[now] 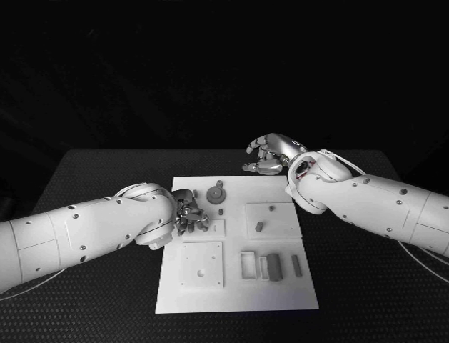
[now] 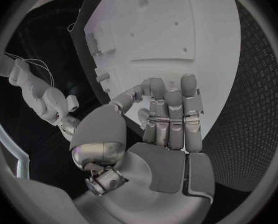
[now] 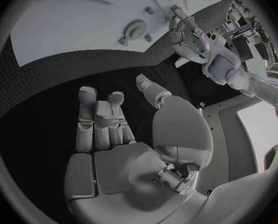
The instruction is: Assemble the parts on the task board
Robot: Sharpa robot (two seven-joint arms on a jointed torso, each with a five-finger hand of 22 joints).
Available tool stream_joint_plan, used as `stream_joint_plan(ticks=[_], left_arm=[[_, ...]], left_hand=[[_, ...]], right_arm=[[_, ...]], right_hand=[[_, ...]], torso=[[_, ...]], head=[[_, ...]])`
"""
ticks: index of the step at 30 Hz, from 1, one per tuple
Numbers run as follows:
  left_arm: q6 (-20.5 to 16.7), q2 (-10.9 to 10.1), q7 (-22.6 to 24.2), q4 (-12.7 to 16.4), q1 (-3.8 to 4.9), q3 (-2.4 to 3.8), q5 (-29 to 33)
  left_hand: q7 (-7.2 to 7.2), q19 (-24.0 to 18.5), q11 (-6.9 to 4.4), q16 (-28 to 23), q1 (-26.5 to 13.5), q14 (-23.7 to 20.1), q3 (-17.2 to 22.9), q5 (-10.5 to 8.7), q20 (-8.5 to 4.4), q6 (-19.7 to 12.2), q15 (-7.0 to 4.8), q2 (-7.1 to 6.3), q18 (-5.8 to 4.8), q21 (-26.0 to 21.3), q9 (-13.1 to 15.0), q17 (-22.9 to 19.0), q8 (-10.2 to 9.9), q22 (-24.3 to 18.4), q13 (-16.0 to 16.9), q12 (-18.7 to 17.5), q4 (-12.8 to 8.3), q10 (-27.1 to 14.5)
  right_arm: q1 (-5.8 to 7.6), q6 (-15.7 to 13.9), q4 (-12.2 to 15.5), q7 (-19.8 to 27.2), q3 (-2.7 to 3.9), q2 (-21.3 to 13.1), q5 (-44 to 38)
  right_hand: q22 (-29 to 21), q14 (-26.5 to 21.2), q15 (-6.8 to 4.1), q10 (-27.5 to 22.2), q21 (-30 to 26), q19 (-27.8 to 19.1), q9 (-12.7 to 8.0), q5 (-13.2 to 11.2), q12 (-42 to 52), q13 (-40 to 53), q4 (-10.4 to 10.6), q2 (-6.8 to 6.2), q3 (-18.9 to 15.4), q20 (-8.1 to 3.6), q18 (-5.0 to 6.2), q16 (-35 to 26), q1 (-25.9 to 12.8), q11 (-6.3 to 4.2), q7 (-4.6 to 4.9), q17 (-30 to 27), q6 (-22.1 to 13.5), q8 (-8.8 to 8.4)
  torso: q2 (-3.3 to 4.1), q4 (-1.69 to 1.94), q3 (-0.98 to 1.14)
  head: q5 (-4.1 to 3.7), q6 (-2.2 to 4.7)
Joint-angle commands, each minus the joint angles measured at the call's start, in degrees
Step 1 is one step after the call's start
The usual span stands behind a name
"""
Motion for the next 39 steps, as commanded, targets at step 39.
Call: stream_joint_plan(ticks=[39], left_arm=[[2.04,-0.27,0.34,0.07,-0.46,-0.23,0.08]], left_hand=[[-2.90,0.82,-0.53,1.95,0.45,-2.09,-5.34,-0.25,-1.32,4.50,-1.01,0.64,0.68,-0.98,15.98,-2.96,-0.22,0.92,-0.22,0.44,-2.93,-0.62]], right_arm=[[0.00,0.73,0.01,0.16,0.03,-0.10,0.16]], right_hand=[[0.61,-0.09,0.06,-0.15,-0.39,-0.04,0.11,0.12,0.26,-0.13,0.52,0.00,-0.11,-0.49,2.60,-0.31,0.57,-0.16,0.47,-0.09,0.18,0.20]], torso=[[-0.04,0.06,-0.10]], head=[[-0.18,-0.20]])
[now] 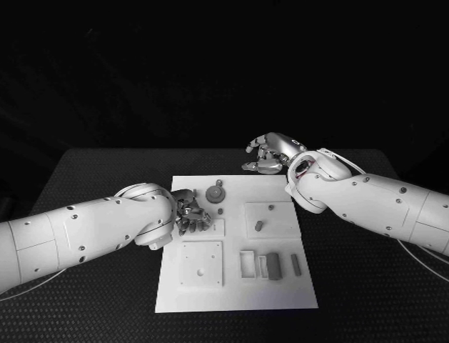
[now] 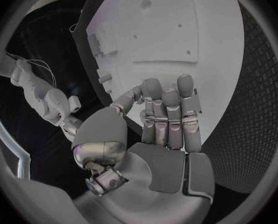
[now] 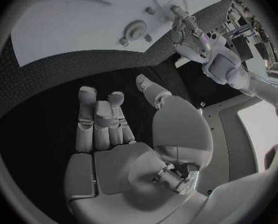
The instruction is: Assemble the parts on the task board
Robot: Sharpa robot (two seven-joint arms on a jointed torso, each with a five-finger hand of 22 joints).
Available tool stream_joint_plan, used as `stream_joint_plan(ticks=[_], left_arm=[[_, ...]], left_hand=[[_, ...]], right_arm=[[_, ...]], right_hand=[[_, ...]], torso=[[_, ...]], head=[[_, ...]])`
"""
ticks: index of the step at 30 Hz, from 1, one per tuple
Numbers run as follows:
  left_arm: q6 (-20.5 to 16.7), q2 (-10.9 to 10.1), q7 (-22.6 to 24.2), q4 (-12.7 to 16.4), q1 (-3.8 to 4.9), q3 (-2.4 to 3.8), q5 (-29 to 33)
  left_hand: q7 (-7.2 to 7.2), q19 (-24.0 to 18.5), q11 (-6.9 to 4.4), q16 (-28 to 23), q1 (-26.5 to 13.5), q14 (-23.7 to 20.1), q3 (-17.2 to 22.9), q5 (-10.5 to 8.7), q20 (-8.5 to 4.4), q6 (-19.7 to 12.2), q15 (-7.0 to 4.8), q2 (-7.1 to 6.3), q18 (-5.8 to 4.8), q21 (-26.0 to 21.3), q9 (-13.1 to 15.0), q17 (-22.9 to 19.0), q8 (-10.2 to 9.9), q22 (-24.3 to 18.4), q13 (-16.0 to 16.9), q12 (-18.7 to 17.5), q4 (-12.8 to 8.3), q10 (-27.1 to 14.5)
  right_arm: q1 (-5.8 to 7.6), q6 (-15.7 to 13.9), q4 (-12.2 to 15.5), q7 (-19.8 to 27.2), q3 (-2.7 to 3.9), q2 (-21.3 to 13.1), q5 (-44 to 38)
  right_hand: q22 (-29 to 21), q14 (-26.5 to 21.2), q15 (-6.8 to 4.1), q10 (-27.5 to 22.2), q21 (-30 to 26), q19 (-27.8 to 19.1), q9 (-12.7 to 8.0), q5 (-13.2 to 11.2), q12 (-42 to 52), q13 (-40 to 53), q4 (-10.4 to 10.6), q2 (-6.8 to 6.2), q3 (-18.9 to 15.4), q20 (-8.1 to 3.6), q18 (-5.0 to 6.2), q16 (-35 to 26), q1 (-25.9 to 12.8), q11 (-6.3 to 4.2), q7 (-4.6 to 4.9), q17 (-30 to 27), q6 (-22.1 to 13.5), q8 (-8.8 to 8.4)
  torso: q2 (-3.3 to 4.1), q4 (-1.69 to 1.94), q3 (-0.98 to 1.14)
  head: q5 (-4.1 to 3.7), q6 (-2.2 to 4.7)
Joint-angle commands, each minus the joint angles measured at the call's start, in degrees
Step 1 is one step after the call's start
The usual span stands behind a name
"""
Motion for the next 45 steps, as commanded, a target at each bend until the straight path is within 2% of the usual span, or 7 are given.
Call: stream_joint_plan(ticks=[1,17,23,24,30,37,45], left_arm=[[1.77,-0.11,-0.62,-0.21,-0.30,-0.26,-0.05],[1.51,-0.02,-0.30,-0.39,-0.30,-0.26,0.03],[0.74,0.04,-0.30,-0.49,-0.30,-0.26,0.04],[0.65,0.05,-0.29,-0.50,-0.30,-0.26,0.04],[0.36,0.13,-0.34,-0.62,-0.30,-0.26,0.05],[0.80,0.25,-0.40,-0.76,-0.30,-0.26,0.05],[1.43,0.52,-0.51,-1.08,-0.30,-0.26,0.05]], left_hand=[[0.01,-0.50,0.00,-0.07,0.88,-0.54,0.34,0.04,-0.03,-0.45,-0.06,0.13,0.61,-0.36,-0.10,-0.20,-0.27,-0.07,-0.09,-0.31,-0.70,-0.53],[0.50,-0.96,0.43,-0.37,2.02,-1.32,0.60,-0.80,0.13,-1.32,0.14,-0.49,0.39,-1.20,-0.23,-1.18,-1.01,-0.34,-0.51,-0.80,-1.20,-1.43],[1.16,-1.13,1.06,-0.50,2.07,-1.70,0.50,-0.88,0.22,-2.48,0.20,-1.10,0.23,-1.73,-0.61,-1.86,-1.98,-0.52,-1.11,-1.61,-0.81,-2.57],[1.68,-1.14,1.42,-0.46,1.65,-1.85,0.35,-0.97,0.20,-3.49,0.15,-1.66,0.20,-1.89,-0.99,-2.04,-2.83,-0.56,-1.46,-2.11,-0.31,-3.21],[2.39,-1.57,2.08,-0.58,0.73,-2.60,0.09,-1.68,0.27,-4.48,0.27,-3.22,-0.01,-2.68,-1.62,-2.91,-4.28,-0.78,-2.38,-3.02,1.36,-4.28],[2.54,-1.66,2.23,-0.58,0.27,-2.86,-0.01,-2.56,0.33,-4.60,0.43,-4.18,-0.06,-3.11,-1.78,-3.51,-4.75,-0.90,-2.72,-3.16,2.53,-4.50],[2.53,-1.55,2.23,-0.22,-0.05,-2.96,-0.10,-4.68,0.35,-4.46,0.44,-5.32,-0.02,-3.46,-1.81,-4.13,-5.10,-0.87,-3.03,-3.09,3.97,-4.53]], right_arm=[[0.00,0.59,0.04,0.17,0.03,-0.01,-0.04],[0.00,0.61,0.04,0.20,0.03,-0.03,0.11],[0.00,0.59,0.00,0.22,0.03,-0.01,0.14],[0.00,0.59,0.00,0.22,0.03,-0.01,0.16],[0.00,0.65,0.00,0.30,0.03,-0.02,0.29],[0.00,0.70,0.00,0.36,0.03,-0.01,0.41],[0.00,0.79,0.04,0.40,0.03,0.01,0.48]], right_hand=[[0.61,-0.09,0.06,-0.15,-0.39,-0.05,0.07,0.12,0.26,-0.10,0.36,0.00,0.05,-0.25,2.60,-0.31,0.57,-0.16,0.46,-0.10,0.18,0.20],[0.62,-0.10,0.07,-0.16,-0.41,-0.05,0.09,0.12,0.30,-0.14,0.57,0.05,-0.01,-0.23,2.60,-0.31,0.46,-0.15,0.46,-0.11,0.18,0.21],[0.62,-0.10,0.07,-0.16,-0.41,-0.05,0.09,0.12,0.30,-0.15,0.61,0.05,-0.02,-0.22,2.60,-0.31,0.44,-0.15,0.47,-0.11,0.18,0.21],[0.62,-0.10,0.07,-0.17,-0.41,-0.05,0.09,0.12,0.31,-0.15,0.62,0.05,-0.02,-0.22,2.60,-0.31,0.44,-0.15,0.47,-0.11,0.18,0.21],[0.63,-0.11,0.07,-0.17,-0.42,-0.06,0.09,0.12,0.31,-0.16,0.67,0.02,-0.04,-0.22,2.60,-0.31,0.41,-0.15,0.47,-0.12,0.16,0.20],[0.63,-0.12,0.07,-0.18,-0.43,-0.07,0.08,0.12,0.32,-0.18,0.71,-0.01,-0.05,-0.22,2.60,-0.31,0.41,-0.15,0.47,-0.12,0.13,0.18],[0.63,-0.13,0.08,-0.20,-0.45,-0.09,0.08,0.12,0.33,-0.19,0.75,-0.04,-0.06,-0.21,2.60,-0.32,0.42,-0.14,0.48,-0.13,0.08,0.16]], torso=[[-0.01,0.00,0.00],[0.03,-0.05,0.10],[0.04,-0.11,0.13],[0.04,-0.10,0.11],[0.03,-0.07,0.11],[0.04,-0.08,0.08],[0.03,-0.06,0.06]], head=[[-0.02,-0.02],[-0.07,0.00],[-0.02,0.03],[-0.05,0.05],[-0.05,0.02],[-0.09,0.03],[-0.17,-0.01]])
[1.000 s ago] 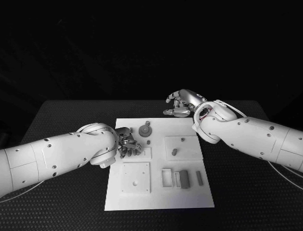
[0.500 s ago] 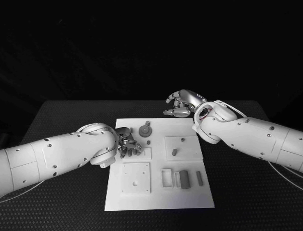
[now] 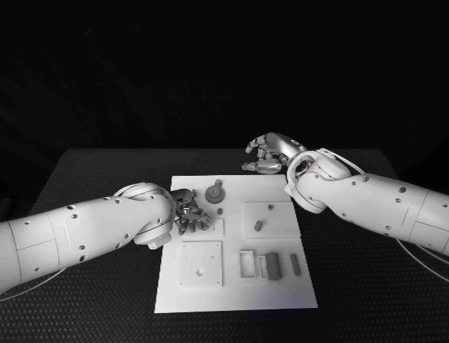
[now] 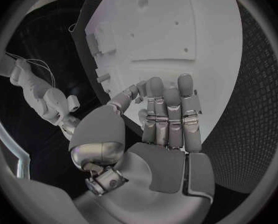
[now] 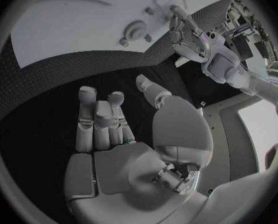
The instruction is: Assemble the parts on the task board
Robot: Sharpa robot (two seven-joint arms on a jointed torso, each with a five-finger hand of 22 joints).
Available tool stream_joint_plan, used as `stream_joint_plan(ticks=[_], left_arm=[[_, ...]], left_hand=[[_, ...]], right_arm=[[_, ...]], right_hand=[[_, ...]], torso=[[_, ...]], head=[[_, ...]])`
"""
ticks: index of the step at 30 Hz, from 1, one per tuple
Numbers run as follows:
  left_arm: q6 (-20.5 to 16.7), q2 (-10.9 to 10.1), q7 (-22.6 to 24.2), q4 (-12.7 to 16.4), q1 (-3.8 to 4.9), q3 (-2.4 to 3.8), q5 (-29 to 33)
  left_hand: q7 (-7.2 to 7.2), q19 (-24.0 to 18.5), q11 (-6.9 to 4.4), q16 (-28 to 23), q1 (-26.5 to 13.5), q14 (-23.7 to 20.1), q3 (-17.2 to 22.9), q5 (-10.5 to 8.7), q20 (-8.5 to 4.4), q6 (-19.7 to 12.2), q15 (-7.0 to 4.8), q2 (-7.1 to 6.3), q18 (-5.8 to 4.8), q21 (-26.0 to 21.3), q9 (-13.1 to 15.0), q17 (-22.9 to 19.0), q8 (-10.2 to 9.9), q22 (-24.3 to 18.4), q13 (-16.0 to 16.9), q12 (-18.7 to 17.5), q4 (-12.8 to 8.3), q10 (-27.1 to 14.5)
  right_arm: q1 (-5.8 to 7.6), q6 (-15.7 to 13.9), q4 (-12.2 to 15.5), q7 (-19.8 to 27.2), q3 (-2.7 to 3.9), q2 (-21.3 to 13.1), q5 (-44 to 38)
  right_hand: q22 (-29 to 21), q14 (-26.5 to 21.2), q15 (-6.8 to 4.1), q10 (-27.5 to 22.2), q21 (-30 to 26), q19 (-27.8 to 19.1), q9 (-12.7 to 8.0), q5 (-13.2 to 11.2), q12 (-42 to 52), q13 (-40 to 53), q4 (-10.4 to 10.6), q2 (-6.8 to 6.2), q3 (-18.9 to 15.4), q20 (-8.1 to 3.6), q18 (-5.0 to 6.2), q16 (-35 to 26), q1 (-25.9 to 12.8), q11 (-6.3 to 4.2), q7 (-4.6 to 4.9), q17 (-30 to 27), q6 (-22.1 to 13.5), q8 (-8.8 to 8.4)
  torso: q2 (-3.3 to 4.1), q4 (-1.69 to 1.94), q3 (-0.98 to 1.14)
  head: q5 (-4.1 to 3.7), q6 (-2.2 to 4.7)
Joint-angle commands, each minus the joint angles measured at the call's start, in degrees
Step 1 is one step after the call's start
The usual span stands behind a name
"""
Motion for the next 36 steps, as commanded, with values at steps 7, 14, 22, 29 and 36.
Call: stream_joint_plan(ticks=[7,14,22,29,36], left_arm=[[1.96,0.33,-1.03,-0.43,-0.26,-0.21,-0.02],[2.25,0.38,-1.14,-0.50,-0.26,-0.21,-0.02],[2.30,0.29,-1.17,-0.57,-0.26,-0.21,-0.02],[1.75,0.24,-0.82,-0.51,-0.26,-0.20,-0.02],[0.70,-0.53,0.04,-0.20,-0.26,-0.18,0.90]], left_hand=[[0.06,-0.08,0.29,0.20,-0.27,-0.49,-0.08,-0.83,-0.02,-0.08,0.14,-1.23,-0.02,-0.43,0.07,-0.32,-0.31,0.00,-0.18,-0.11,1.12,0.05],[0.03,-0.03,0.27,0.31,-0.21,-0.48,0.01,-0.85,-0.05,-0.03,0.11,-1.15,0.02,-0.45,0.09,-0.40,-0.34,0.03,-0.21,-0.07,1.34,0.07],[0.02,0.03,0.25,0.72,0.79,-0.57,0.14,0.52,-0.07,0.07,0.07,-0.08,0.01,-0.50,0.19,-0.70,-0.45,0.30,-0.29,0.13,0.93,0.07],[-0.05,0.04,0.18,1.19,-0.13,-0.76,-0.51,-6.53,-0.11,0.20,0.00,-1.49,0.03,-0.87,0.29,-1.34,-0.71,0.48,-0.50,0.33,2.32,-0.02],[-0.05,-0.27,0.19,1.52,-5.50,-1.18,-4.26,-9.72,-0.16,0.05,0.00,-5.95,0.14,-1.54,0.45,-1.80,-0.98,0.43,-0.69,0.36,5.80,-0.26]], right_arm=[[0.00,0.75,0.07,0.42,0.03,0.01,0.11],[0.00,0.86,0.07,0.52,0.02,-0.01,0.27],[0.00,0.97,0.15,0.55,0.02,-0.08,0.34],[0.00,0.94,0.12,0.55,0.02,-0.09,0.36],[0.00,0.85,-0.20,0.53,0.02,-0.13,0.37]], right_hand=[[0.63,-0.15,0.08,-0.21,-0.23,-0.17,0.04,0.12,0.34,-0.11,0.48,-0.08,-0.07,-0.34,2.60,-0.33,0.41,-0.13,0.53,-0.10,0.00,0.14],[0.63,-0.15,0.09,-0.22,-0.23,-0.18,0.04,0.12,0.35,-0.13,0.54,-0.09,-0.08,-0.33,2.60,-0.33,0.40,-0.13,0.54,-0.11,-0.03,0.13],[0.64,-0.16,0.10,-0.23,-0.24,-0.18,0.03,0.12,0.36,-0.14,0.60,-0.09,-0.08,-0.33,2.60,-0.33,0.40,-0.12,0.55,-0.11,-0.06,0.12],[0.64,-0.16,0.10,-0.23,-0.25,-0.18,0.04,0.12,0.37,-0.15,0.66,-0.10,-0.09,-0.33,2.60,-0.33,0.37,-0.11,0.55,-0.12,-0.07,0.11],[0.64,-0.17,0.11,-0.24,-0.25,-0.19,0.04,0.12,0.38,-0.17,0.73,-0.11,-0.10,-0.32,2.60,-0.33,0.34,-0.11,0.56,-0.12,-0.09,0.10]], torso=[[0.00,-0.01,-0.02],[0.01,0.00,0.00],[-0.03,0.04,-0.05],[-0.04,0.03,-0.06],[-0.07,0.07,-0.08]], head=[[-0.04,-0.08],[-0.06,-0.08],[-0.07,-0.13],[-0.06,-0.07],[-0.01,0.13]])
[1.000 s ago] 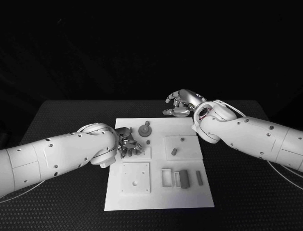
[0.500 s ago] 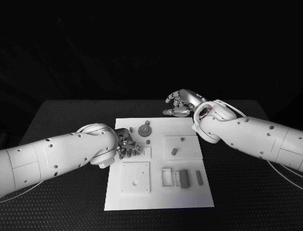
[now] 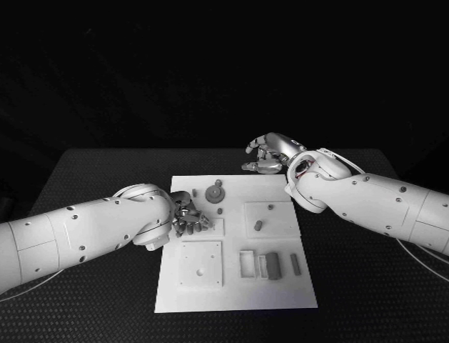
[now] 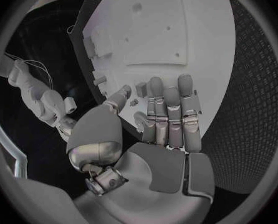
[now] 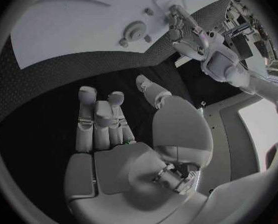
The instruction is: Assemble the parts on the task board
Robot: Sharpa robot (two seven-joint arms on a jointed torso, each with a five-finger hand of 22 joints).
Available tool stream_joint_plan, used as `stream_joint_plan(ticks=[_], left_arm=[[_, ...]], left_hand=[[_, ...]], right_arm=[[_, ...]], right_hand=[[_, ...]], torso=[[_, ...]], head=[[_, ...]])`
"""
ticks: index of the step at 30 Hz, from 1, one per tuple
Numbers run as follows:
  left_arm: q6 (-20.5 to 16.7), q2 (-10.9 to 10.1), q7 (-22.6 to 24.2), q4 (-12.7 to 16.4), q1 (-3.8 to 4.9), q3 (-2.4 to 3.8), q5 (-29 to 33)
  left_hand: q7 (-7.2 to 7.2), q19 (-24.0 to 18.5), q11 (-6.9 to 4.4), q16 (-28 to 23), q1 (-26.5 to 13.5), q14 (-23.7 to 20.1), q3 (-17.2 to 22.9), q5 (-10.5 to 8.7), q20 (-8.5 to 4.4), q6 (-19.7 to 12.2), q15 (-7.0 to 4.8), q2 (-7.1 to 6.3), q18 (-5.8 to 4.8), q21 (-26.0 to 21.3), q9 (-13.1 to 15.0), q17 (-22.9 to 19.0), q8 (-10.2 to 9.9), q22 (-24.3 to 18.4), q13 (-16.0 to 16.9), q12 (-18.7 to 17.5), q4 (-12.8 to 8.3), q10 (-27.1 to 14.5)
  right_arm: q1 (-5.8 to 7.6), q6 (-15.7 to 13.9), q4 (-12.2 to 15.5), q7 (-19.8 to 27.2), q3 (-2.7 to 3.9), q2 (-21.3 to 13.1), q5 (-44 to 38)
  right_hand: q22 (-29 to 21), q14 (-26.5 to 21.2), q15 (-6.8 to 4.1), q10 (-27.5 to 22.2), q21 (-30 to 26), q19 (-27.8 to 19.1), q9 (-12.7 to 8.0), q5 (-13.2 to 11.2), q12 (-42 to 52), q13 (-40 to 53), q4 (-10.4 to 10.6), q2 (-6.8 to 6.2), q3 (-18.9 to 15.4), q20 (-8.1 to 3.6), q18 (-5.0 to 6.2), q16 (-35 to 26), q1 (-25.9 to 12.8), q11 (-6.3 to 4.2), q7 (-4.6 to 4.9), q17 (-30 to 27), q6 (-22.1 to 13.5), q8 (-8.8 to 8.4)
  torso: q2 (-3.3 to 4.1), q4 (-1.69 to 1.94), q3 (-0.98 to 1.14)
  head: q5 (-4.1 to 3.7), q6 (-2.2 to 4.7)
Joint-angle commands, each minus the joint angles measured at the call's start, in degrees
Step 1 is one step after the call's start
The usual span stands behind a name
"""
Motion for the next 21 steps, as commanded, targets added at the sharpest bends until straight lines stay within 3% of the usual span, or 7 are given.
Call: stream_joint_plan(ticks=[1,6,12,14,15,18,21], left_arm=[[-0.52,-0.42,0.93,0.35,-0.01,0.02,1.26],[-2.03,-1.61,0.88,1.02,0.06,0.15,2.05],[-2.71,-3.16,0.82,1.23,0.85,0.80,3.62],[-2.93,-3.31,1.12,0.56,0.94,2.19,4.98],[-3.50,-3.55,1.41,0.29,0.96,2.72,5.94],[-6.60,-3.98,2.38,-0.79,1.63,3.62,8.29],[-7.77,-4.50,3.61,-1.61,2.55,4.30,8.59]], left_hand=[[0.02,-0.26,0.14,0.36,-2.31,-0.55,-1.57,-0.29,-0.35,0.09,-0.16,-1.29,0.27,-0.49,0.12,-0.10,-0.41,-0.04,-0.11,0.33,0.75,-0.33],[-0.10,-0.18,0.01,0.48,-5.41,-0.78,-2.63,-0.32,-0.51,-0.03,-0.37,-3.49,0.58,-0.92,0.32,-0.23,-0.45,-0.28,-0.15,0.30,3.17,-0.40],[-0.10,-0.08,0.00,0.67,-5.76,-0.93,-1.85,-0.30,-0.51,-0.19,-0.45,-3.80,0.69,-1.23,0.61,-0.36,-0.47,-0.34,-0.15,0.29,5.37,-0.47],[0.01,-0.20,0.08,0.67,-5.03,-1.09,-1.79,-0.30,-0.44,-0.45,-0.41,-2.83,0.64,-1.32,0.67,-0.42,-0.58,-0.28,-0.16,0.22,5.34,-0.64],[0.45,-0.55,0.36,0.58,-3.92,-1.43,-2.52,-0.28,-0.22,-1.32,-0.21,-1.32,0.44,-1.53,0.61,-0.57,-1.04,-0.19,-0.20,0.10,4.53,-0.98],[1.63,-2.50,1.45,-0.73,-1.95,-3.35,-4.18,-0.23,0.46,-3.85,0.77,1.80,0.10,-2.94,-0.04,-1.48,-2.53,-0.58,-0.83,-1.15,2.73,-3.20],[2.84,-3.24,2.44,-1.86,0.57,-4.19,-5.99,-0.24,1.29,-6.49,1.62,2.78,0.21,-4.31,-0.72,-2.62,-3.91,-1.38,-1.79,-2.36,0.34,-4.56]], right_arm=[[0.00,0.51,-0.16,0.44,0.03,-0.04,-0.04],[0.00,0.44,-0.41,0.42,0.03,-0.06,-0.04],[0.00,0.48,-0.50,0.46,0.03,-0.06,-0.02],[0.00,0.44,-0.54,0.49,0.03,-0.06,0.01],[0.00,0.44,-0.54,0.51,0.03,-0.07,0.03],[0.00,0.38,-0.67,0.57,0.03,-0.10,0.14],[0.00,0.32,-0.79,0.65,0.03,-0.13,0.23]], right_hand=[[0.64,-0.17,0.11,-0.24,-0.26,-0.10,0.05,0.12,0.38,-0.05,0.28,-0.12,0.05,-0.42,2.60,-0.33,0.33,-0.10,0.45,-0.08,0.01,0.10],[0.64,-0.17,0.11,-0.25,-0.26,-0.11,0.04,0.12,0.39,-0.07,0.33,-0.16,0.04,-0.41,2.60,-0.33,0.32,-0.10,0.46,-0.08,-0.02,0.08],[0.65,-0.17,0.12,-0.25,-0.26,-0.10,0.04,0.12,0.40,-0.08,0.37,-0.19,0.04,-0.42,2.60,-0.33,0.32,-0.09,0.46,-0.08,-0.04,0.07],[0.65,-0.17,0.12,-0.25,-0.26,-0.10,0.04,0.13,0.40,-0.08,0.39,-0.19,0.04,-0.42,2.60,-0.33,0.33,-0.09,0.46,-0.08,-0.05,0.07],[0.65,-0.17,0.12,-0.25,-0.27,-0.10,0.04,0.12,0.40,-0.08,0.39,-0.19,0.05,-0.42,2.60,-0.32,0.33,-0.09,0.46,-0.08,-0.06,0.06],[0.65,-0.17,0.12,-0.26,-0.27,-0.10,0.04,0.13,0.41,-0.09,0.41,-0.18,0.05,-0.42,2.60,-0.32,0.33,-0.09,0.46,-0.09,-0.06,0.06],[0.65,-0.17,0.12,-0.26,-0.27,-0.10,0.04,0.13,0.42,-0.09,0.43,-0.19,0.06,-0.42,2.60,-0.32,0.35,-0.09,0.47,-0.09,-0.08,0.05]], torso=[[-0.04,0.05,0.01],[-0.02,0.02,-0.01],[0.00,0.01,0.02],[0.00,0.02,0.00],[-0.01,0.02,0.02],[-0.01,0.02,0.02],[0.01,-0.01,0.01]], head=[[0.01,0.17],[0.04,0.30],[0.08,0.52],[0.09,0.65],[0.10,0.72],[0.14,0.86],[0.12,0.98]])
